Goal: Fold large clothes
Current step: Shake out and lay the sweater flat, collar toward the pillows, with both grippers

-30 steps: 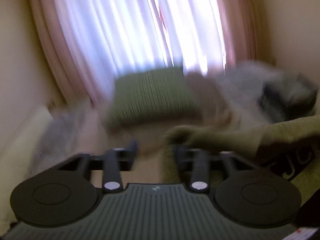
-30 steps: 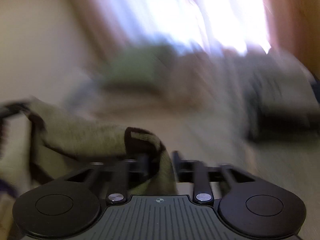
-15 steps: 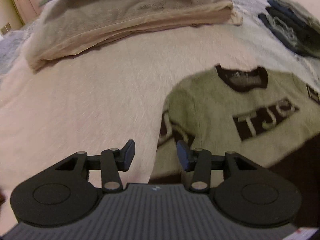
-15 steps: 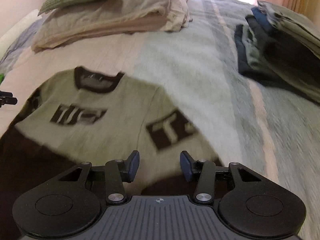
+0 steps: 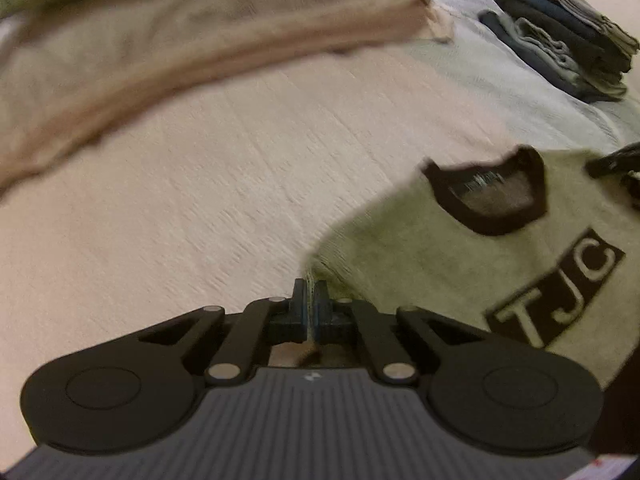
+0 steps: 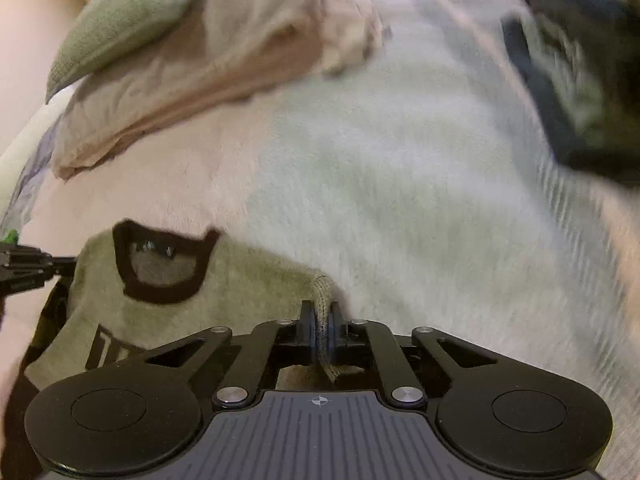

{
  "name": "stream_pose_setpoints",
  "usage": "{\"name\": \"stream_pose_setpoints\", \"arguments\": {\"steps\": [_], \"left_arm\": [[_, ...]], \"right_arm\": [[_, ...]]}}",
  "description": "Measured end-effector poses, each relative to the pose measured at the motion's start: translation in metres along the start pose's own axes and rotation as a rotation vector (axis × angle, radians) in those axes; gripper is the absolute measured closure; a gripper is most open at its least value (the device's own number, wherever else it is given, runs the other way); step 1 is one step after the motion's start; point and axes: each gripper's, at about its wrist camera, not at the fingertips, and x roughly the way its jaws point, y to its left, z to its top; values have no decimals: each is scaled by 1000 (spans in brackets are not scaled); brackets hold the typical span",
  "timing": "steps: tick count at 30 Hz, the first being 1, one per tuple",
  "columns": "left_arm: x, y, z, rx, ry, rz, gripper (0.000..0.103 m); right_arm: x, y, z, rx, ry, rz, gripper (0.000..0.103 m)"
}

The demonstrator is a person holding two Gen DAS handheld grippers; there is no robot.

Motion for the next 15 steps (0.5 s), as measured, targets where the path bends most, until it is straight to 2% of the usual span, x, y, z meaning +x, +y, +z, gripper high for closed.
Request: {"name": "stream_pose_setpoints", "arguments": {"steps": [3, 6, 7, 9, 10, 11, 14, 15], "left_arm": [[-16, 23, 15, -71, -82, 13, 102], [-19, 29, 28, -41, -131, 83, 102], [-15, 30, 30, -45, -129, 112, 101], [-1, 32, 29, -75, -66, 182, 98], [2, 32, 26, -69, -42, 222, 97], [-1, 35, 18, -67, -33, 247, 95], [-43, 37, -17, -114, -56, 190, 70], [-63, 35, -35, -119, -59, 185, 69]], "right_arm": [[-12, 5, 32, -34, -80, -8, 101], [0, 18, 48, -116, -104, -96, 101], [10, 19, 48, -114, -83, -131, 101], [32, 19, 43, -84, 20, -187, 99], [34, 21, 38, -72, 38, -219, 98], [26, 25, 30, -65, 11, -231, 95], [-13, 28, 11, 33, -83, -226, 86], [-31, 27, 2, 78, -110, -204, 84]]}}
